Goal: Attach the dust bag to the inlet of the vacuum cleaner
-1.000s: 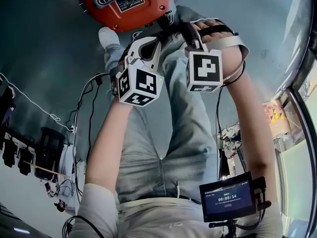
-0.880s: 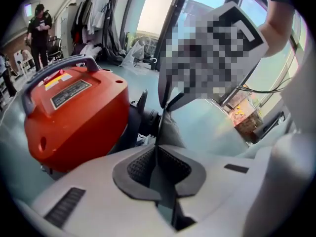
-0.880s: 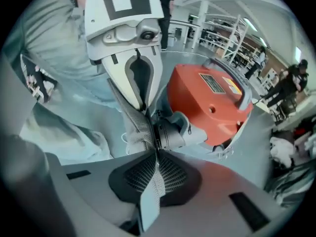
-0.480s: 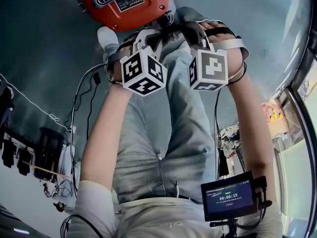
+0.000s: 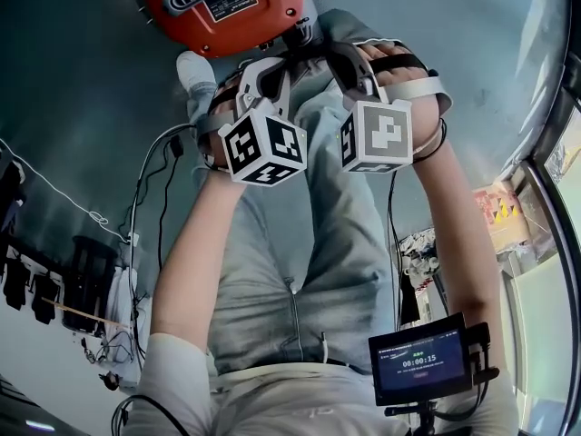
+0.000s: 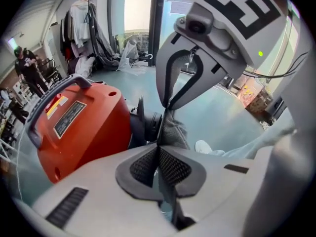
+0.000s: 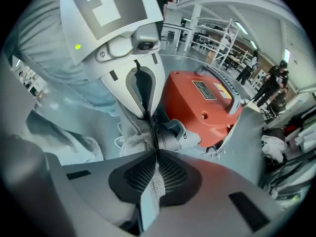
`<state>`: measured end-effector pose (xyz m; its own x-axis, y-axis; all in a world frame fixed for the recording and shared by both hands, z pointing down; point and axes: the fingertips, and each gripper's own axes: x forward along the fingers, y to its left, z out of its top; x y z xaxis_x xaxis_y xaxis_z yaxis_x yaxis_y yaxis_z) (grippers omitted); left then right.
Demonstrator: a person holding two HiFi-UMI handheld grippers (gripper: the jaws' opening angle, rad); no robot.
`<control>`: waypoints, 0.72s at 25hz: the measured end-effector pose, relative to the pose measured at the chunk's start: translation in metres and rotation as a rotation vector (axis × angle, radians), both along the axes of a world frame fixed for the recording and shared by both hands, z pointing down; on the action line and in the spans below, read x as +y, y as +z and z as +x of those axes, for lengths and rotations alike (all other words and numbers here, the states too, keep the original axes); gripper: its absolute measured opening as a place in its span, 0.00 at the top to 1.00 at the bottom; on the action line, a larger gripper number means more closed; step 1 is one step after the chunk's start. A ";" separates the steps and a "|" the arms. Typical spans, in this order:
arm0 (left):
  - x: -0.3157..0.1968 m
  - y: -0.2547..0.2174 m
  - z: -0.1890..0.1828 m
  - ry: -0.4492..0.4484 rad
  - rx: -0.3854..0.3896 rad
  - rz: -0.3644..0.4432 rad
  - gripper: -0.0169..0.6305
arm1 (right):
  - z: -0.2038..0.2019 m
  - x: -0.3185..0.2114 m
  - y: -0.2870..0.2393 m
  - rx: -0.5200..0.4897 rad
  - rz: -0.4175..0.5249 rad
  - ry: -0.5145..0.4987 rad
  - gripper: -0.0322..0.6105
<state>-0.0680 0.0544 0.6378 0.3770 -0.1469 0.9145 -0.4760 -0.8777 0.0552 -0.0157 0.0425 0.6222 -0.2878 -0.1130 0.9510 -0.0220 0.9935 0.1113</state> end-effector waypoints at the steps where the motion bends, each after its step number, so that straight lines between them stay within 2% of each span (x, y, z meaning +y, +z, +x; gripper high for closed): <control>1: -0.002 0.002 0.001 -0.009 0.005 0.004 0.96 | 0.002 -0.002 0.002 -0.003 0.000 0.030 0.91; 4: -0.006 0.010 0.006 -0.017 0.009 -0.024 0.96 | 0.007 -0.006 0.011 0.005 -0.043 0.087 0.91; 8: -0.007 0.016 0.004 0.022 0.026 -0.065 0.96 | 0.010 -0.009 0.022 -0.026 -0.066 0.139 0.91; 11: -0.011 0.011 -0.010 0.060 0.014 -0.080 0.96 | 0.020 -0.013 0.017 -0.065 -0.093 0.293 0.91; 15: 0.000 -0.008 -0.035 0.084 -0.027 -0.093 0.96 | 0.053 -0.008 -0.006 -0.091 -0.063 0.507 0.91; 18: -0.006 -0.028 -0.035 0.126 -0.030 -0.047 0.96 | 0.063 -0.004 -0.019 -0.125 -0.022 0.627 0.91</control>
<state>-0.1032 0.0486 0.6095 0.3623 -0.0567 0.9303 -0.3640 -0.9275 0.0853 0.0476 0.0385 0.6036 -0.2819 -0.2769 0.9186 -0.6117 0.7895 0.0503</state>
